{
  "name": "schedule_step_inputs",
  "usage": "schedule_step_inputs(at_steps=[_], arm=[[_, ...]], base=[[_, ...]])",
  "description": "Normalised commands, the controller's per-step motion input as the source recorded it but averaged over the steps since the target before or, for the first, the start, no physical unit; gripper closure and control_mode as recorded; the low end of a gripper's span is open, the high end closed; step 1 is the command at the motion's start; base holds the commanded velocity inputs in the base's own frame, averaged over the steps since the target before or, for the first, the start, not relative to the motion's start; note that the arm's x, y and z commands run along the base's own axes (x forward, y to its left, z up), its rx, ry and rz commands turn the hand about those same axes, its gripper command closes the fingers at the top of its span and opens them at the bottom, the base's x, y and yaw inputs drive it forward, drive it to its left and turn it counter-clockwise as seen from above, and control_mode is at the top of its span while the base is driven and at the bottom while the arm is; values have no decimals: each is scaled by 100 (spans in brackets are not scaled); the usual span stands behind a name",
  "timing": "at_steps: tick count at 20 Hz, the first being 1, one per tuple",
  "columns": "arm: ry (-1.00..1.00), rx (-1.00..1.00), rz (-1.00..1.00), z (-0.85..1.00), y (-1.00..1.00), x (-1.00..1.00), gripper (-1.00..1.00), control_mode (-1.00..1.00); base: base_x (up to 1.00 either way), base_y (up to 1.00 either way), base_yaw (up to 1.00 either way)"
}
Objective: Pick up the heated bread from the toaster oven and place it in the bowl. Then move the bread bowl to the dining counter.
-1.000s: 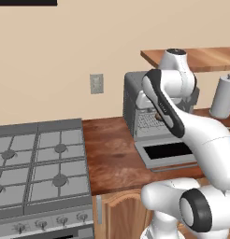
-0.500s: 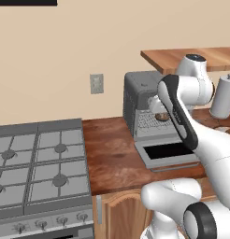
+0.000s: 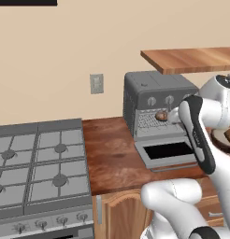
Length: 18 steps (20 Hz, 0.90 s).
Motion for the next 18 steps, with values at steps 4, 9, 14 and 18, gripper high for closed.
schedule_step_inputs(at_steps=[4,9,14,18], arm=[[-3,6,0,-45,-22,12,-100,-100],[-2,5,0,-25,-13,36,-100,-100],[-6,1,0,-8,-2,47,-100,-100],[-5,0,0,-15,0,42,-100,-100]], base=[[0,0,0],[0,0,0],[0,0,0],[0,0,0]])
